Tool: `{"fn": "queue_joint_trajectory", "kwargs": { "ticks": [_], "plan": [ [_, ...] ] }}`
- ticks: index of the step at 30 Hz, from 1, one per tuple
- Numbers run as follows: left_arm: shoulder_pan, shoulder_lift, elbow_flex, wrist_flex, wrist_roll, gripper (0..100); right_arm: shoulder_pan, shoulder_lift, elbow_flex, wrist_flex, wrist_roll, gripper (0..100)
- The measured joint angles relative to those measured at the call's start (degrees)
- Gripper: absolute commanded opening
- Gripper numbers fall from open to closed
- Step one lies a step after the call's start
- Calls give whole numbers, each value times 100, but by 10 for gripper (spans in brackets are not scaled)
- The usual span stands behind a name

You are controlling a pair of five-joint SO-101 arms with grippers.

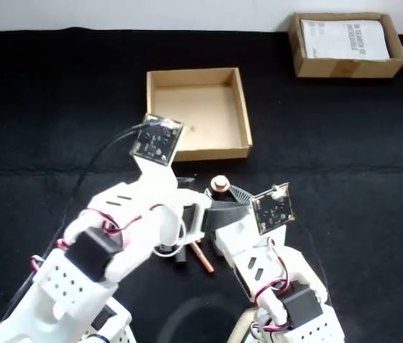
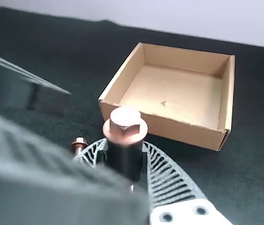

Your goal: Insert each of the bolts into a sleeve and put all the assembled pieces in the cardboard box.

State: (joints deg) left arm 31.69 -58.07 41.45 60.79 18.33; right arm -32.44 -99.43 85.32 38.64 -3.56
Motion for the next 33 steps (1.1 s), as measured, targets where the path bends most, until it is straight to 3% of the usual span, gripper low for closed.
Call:
{"fn": "queue_joint_trajectory", "kwargs": {
  "ticks": [7, 11, 18, 21, 33],
  "plan": [
    [-501, -211, -1204, 1292, -404, 393, 519, 123, 0, -738, 615, 8],
    [-1090, -554, -1187, 1459, -571, 381, 791, 879, -193, -1073, 721, 8],
    [-1670, -1284, -360, 1459, -580, 127, 967, 3226, -1996, -1591, 589, 8],
    [-1855, -1582, 114, 1204, -580, 8, 1002, 4316, -2875, -1644, 475, 8],
    [-3270, -2602, 2637, -589, -563, 9, 1002, 8176, -6119, -1503, 457, 8]
  ]
}}
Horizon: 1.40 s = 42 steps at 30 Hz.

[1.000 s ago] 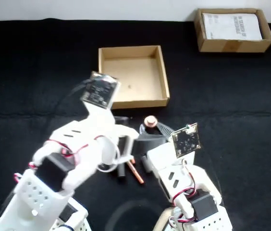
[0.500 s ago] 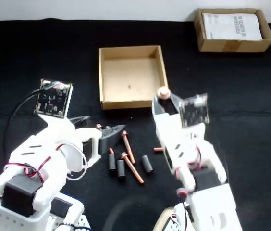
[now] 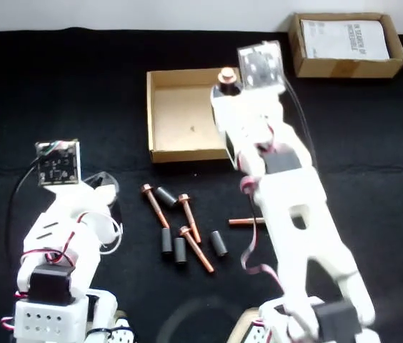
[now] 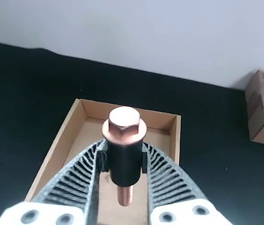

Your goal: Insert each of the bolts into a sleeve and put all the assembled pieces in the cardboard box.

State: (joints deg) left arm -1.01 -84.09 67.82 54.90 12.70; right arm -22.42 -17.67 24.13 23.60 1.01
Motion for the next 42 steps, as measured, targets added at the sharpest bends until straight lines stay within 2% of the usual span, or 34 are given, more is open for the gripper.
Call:
{"fn": "queue_joint_trajectory", "kwargs": {
  "ticks": [4, 10, 17, 23, 25, 30, 42],
  "plan": [
    [-475, -457, 905, -686, 0, 9, 0, 1169, -1266, 756, 97, 8],
    [-1169, -1301, 2145, -1327, 0, 9, 0, 2910, -3402, 2110, 1020, 8],
    [-1442, -1890, 2822, -1468, 9, 9, -18, 4563, -5319, 3305, 2593, 8],
    [-1468, -1890, 2831, -1477, 9, 9, -158, 5240, -6145, 3921, 3446, 13],
    [-1468, -1890, 2831, -1477, 9, 9, -211, 5319, -6242, 4176, 3543, 36],
    [-1468, -1890, 2831, -1477, 9, 9, -343, 5336, -6303, 4932, 3578, 223],
    [-1468, -1890, 2831, -1477, 9, 9, -343, 5187, -6382, 5451, 3578, 235]
  ]
}}
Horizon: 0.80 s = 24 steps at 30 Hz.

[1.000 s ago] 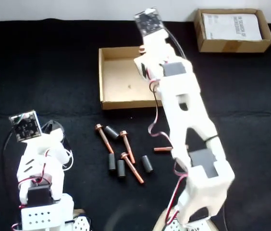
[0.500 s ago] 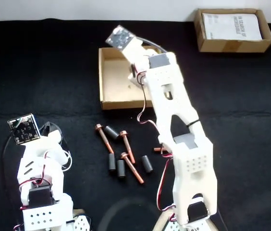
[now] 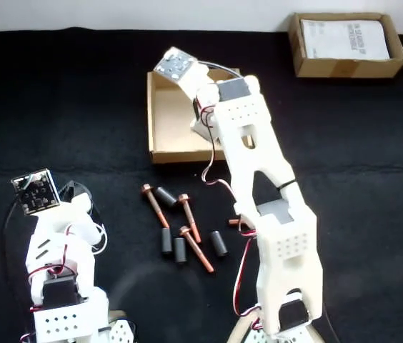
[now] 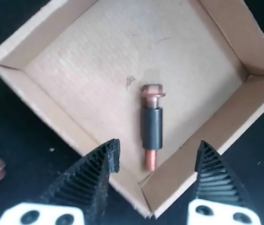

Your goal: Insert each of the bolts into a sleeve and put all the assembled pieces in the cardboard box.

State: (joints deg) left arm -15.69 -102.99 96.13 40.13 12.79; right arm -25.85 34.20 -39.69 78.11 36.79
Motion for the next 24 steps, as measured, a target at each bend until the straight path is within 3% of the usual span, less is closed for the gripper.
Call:
{"fn": "queue_joint_trajectory", "kwargs": {
  "ticks": [3, 17, 24],
  "plan": [
    [0, 0, 0, 0, 0, 9, -114, -396, 0, 422, -141, 235],
    [0, 0, 0, 387, 0, 9, -853, -2523, 9, 2215, -2251, 235],
    [0, 0, 0, 396, 0, 9, -1143, -4369, 1820, 2242, -2989, 235]
  ]
}}
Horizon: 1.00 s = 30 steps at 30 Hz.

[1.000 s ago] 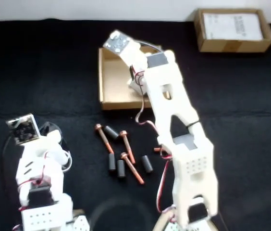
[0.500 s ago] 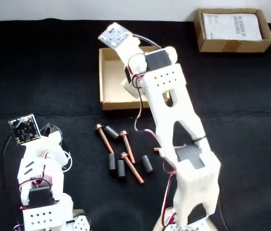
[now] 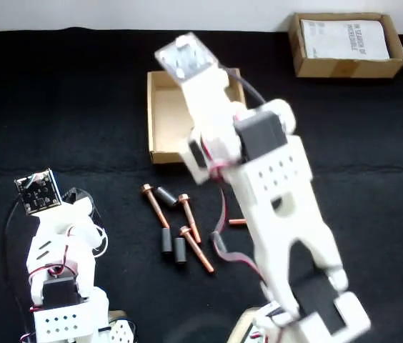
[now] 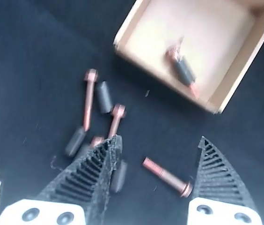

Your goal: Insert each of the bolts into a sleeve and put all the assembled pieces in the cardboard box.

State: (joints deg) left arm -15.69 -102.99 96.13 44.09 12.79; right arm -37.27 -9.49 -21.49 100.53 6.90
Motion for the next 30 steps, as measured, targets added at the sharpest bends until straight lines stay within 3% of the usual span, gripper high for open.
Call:
{"fn": "queue_joint_trajectory", "kwargs": {
  "ticks": [7, 13, 22, 30],
  "plan": [
    [0, 0, 0, 396, 0, 9, -475, -1688, 2629, 0, -651, 235],
    [0, 0, 0, 484, 0, 9, -607, -2163, 4325, -246, -1204, 235],
    [0, 0, 0, 633, 0, 9, -615, -2418, 6233, -1732, -1248, 235],
    [0, 0, 0, 870, -9, 9, -615, -2444, 6989, -2479, -1064, 235]
  ]
}}
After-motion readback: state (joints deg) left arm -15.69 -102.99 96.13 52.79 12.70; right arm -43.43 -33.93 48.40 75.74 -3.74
